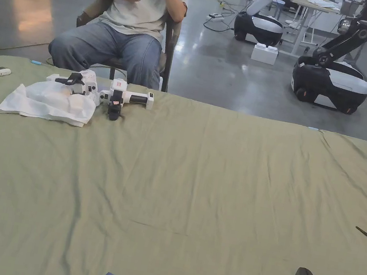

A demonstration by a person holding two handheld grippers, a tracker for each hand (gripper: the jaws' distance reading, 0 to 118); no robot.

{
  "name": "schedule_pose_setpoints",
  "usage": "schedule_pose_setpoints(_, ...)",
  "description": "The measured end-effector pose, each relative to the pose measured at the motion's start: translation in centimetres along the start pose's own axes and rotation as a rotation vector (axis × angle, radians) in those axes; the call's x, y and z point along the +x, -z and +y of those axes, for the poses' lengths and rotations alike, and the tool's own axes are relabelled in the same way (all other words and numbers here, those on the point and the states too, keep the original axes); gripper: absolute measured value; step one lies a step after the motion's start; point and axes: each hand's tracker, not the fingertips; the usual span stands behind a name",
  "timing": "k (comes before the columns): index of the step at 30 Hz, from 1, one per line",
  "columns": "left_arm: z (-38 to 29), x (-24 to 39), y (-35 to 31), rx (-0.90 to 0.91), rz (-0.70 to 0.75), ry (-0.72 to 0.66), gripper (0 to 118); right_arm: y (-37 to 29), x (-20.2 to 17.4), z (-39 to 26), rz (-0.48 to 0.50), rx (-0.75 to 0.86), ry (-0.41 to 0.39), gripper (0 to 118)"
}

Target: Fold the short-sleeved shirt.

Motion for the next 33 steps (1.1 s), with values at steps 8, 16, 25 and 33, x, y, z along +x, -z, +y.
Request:
schedule_pose_setpoints(8, 2.1, 2.2, -7.2, 0.279, 0.145, 0.209, 1, 0.8, -2.0, 0.5, 0.027, 0.014, -0.015, 0)
schedule_pose_setpoints(16, 4.4, 2.7, -15.6, 0.796, 0.519, 0.331, 1, 1.3, -5.0, 2.7, 0.051, 0.109, -0.052, 0)
schedule_pose_setpoints(25, 4.0, 2.0, -21.0, 1.027, 0.78, 0.378, 1, 0.2, -6.2, 6.0, 0.055, 0.234, -0.046, 0)
schedule_pose_setpoints(33, 3.3, -0.7, -22.7, 0.993, 0.749, 0.274, 1, -1.6, -7.6, 4.4, 0.085, 0.19, -0.084, 0)
